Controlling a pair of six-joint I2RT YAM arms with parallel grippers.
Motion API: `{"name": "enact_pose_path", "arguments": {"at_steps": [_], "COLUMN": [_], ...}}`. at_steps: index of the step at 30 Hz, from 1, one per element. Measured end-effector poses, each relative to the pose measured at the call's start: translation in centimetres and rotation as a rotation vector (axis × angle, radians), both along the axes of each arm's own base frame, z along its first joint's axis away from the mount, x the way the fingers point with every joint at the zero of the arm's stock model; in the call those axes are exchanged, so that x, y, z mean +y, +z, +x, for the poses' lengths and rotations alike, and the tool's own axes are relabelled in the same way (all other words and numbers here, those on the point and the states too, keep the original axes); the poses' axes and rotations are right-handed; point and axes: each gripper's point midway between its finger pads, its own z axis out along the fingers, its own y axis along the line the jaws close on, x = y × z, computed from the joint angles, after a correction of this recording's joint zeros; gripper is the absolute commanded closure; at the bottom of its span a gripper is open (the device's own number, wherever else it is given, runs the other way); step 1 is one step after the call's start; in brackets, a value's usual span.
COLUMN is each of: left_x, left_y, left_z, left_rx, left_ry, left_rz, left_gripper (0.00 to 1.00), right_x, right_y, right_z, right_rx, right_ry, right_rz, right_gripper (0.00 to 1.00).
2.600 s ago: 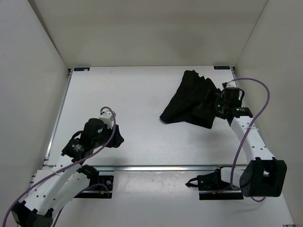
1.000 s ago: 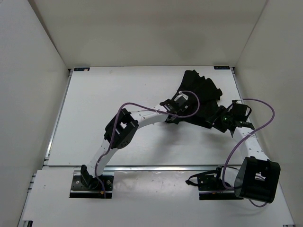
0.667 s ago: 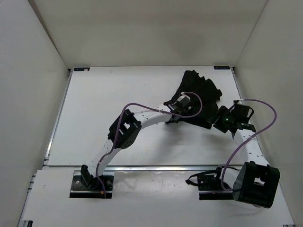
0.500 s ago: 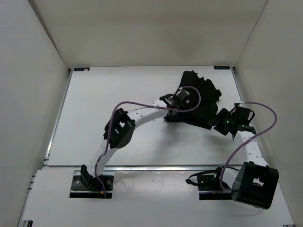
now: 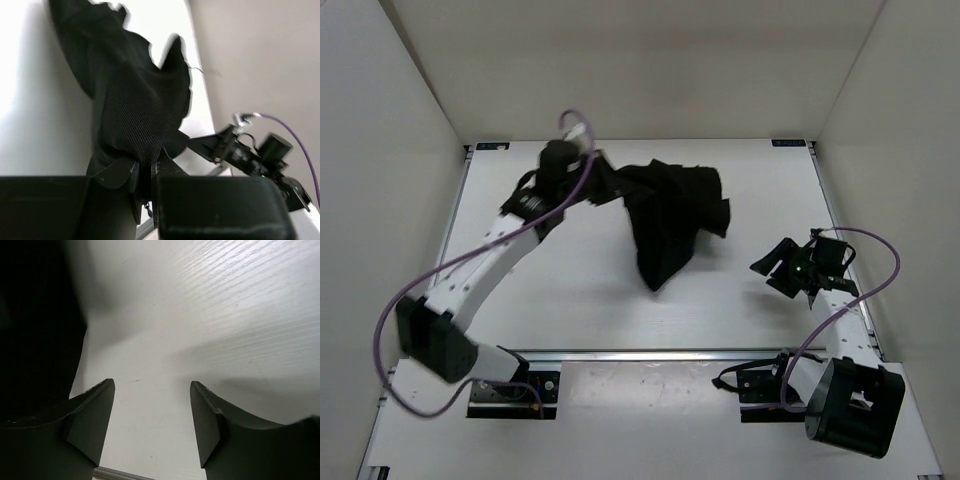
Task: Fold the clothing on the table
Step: Move the skirt to the center of the board, then flatten the skirt out
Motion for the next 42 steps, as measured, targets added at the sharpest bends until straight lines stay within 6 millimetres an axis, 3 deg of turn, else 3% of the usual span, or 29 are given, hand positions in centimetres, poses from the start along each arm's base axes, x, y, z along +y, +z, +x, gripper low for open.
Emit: {"name": "enact_pose_path", "arguments": {"at_steps": [2, 4, 8, 11, 17, 25, 28, 33, 37, 42], "left_x": [4.4, 7.8, 11.8, 14.4, 17.0, 17.4, 17.5, 17.9, 17.9, 18.0], "left_y": [-1.8, -5.7, -17.1, -21.0, -19.9, -21.7, -21.7, -21.5, -21.1, -19.9], "left_z": [-1.1, -2.1, -6.7, -9.4, -9.5, -10.6, -10.7, -10.8, -10.9, -10.4], "left_rx": [0.029, 0.08, 0.314, 0.418, 0.346, 0.383, 0.39, 0.393, 0.389, 0.371], "left_ry": [0.079, 0.154, 0.228, 0.288, 0.369, 0.371, 0.373, 0.376, 0.374, 0.38], "left_rz": [-0.037, -0.035, 0.077, 0.157, 0.163, 0.174, 0.177, 0.173, 0.163, 0.142], "left_gripper": [1.0, 1.0, 1.0, 1.0, 1.0, 1.0, 1.0, 1.0, 1.0, 1.0], "right_x": [0.7, 2.3, 8.1, 12.4, 19.8, 31.7, 35.1, 38.6, 40.7, 39.7], "right_y": [0.0, 0.2, 0.6, -0.2, -3.5, -3.3, -3.7, -4.3, -4.9, -5.3], "right_z": [0.1, 0.2, -0.2, -1.2, -3.4, -4.5, -5.3, -6.0, -6.1, -5.6], "right_rx": [0.002, 0.0, -0.018, 0.018, 0.167, 0.18, 0.197, 0.233, 0.246, 0.255], "right_ry": [0.016, 0.053, 0.193, 0.282, 0.401, 0.545, 0.573, 0.553, 0.545, 0.531], "right_rz": [0.016, 0.036, 0.077, 0.116, 0.126, 0.192, 0.218, 0.28, 0.279, 0.232], "right_gripper": [0.4, 0.41, 0.52, 0.54, 0.51, 0.49, 0.5, 0.56, 1.0, 1.0]}}
